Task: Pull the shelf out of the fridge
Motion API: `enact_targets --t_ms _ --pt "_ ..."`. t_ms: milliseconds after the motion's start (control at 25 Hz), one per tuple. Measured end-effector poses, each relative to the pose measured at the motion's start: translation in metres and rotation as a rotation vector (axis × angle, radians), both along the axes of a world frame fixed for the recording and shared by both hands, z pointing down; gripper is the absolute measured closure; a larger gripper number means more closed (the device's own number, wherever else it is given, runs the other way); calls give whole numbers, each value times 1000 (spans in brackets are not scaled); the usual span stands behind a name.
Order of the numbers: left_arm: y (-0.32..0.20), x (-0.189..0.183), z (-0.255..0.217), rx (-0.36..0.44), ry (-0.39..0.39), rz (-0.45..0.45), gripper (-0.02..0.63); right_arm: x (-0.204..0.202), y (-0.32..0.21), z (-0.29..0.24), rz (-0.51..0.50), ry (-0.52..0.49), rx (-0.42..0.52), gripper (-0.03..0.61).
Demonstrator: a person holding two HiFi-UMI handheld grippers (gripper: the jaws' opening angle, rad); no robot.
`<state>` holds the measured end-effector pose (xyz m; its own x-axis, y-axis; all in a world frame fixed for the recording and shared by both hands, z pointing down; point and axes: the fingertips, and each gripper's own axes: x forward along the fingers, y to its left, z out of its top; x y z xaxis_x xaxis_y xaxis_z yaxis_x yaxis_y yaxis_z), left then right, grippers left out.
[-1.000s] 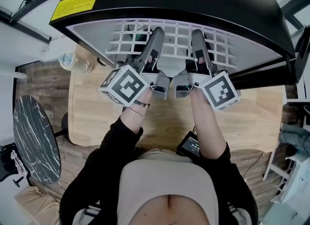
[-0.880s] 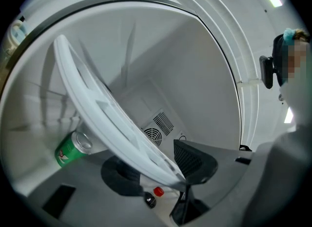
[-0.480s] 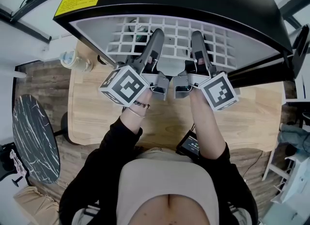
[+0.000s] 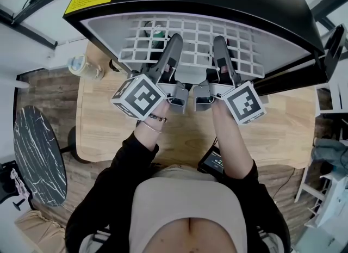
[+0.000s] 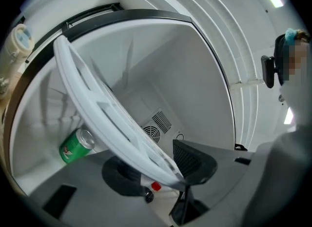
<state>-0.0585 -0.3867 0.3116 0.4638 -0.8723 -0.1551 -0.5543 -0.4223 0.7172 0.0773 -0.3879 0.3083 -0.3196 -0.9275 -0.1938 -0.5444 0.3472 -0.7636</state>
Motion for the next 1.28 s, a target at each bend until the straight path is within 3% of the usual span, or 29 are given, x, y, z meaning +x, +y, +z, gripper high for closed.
enact_targets --t_ms 1280 --pt "33 -2 1 -17 -6 2 443 2 33 9 19 -46 -59 445"
